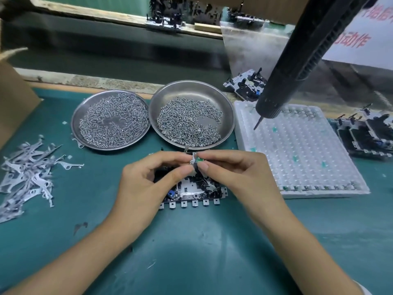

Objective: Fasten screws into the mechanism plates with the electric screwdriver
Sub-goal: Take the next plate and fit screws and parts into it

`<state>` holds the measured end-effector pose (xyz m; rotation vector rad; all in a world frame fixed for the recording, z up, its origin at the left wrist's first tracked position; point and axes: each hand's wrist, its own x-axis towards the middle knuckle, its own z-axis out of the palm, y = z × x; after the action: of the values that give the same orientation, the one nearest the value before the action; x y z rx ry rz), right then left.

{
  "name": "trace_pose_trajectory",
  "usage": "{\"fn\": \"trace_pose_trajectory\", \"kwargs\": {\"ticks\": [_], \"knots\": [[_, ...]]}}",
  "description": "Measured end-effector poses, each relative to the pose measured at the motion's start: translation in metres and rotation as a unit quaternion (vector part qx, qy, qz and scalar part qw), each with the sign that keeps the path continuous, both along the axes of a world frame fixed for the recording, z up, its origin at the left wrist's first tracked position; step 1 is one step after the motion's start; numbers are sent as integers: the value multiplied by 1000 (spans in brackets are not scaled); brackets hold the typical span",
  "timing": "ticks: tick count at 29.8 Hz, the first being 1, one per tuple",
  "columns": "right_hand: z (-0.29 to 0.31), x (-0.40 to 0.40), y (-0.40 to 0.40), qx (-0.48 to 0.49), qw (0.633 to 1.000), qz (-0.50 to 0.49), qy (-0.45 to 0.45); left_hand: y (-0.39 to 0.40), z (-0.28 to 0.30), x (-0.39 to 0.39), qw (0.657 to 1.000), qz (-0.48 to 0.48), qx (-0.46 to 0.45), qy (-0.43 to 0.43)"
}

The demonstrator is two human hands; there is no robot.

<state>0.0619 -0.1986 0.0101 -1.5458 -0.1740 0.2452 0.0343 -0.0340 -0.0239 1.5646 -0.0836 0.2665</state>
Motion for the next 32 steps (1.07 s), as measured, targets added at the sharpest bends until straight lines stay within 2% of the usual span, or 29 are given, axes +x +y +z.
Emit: {"fn": "trace_pose_trajectory", "kwargs": {"ticks": [9, 13, 18, 23, 27, 32], "knots": [[-3, -3, 1, 6, 1000, -2, -22, 0, -1, 0, 1000, -7, 5, -1], [-6, -6, 1, -27, 998, 0, -60, -1, -1, 0, 1000, -14, 21, -6], [-8, -7, -3, -101, 986, 13, -132, 2, -2, 1, 993, 16, 101, -57], [-12, -8, -2, -139, 971, 18, -192, 5, -1, 1, 989, 37, 131, -48], [-14, -9, -1, -140, 963, 1, -231, 6, 5, 1, 981, 28, 184, -54], [-22, -10, -3, -211, 928, 1, -308, 14, 9, 2, 968, -16, 245, -56]]}}
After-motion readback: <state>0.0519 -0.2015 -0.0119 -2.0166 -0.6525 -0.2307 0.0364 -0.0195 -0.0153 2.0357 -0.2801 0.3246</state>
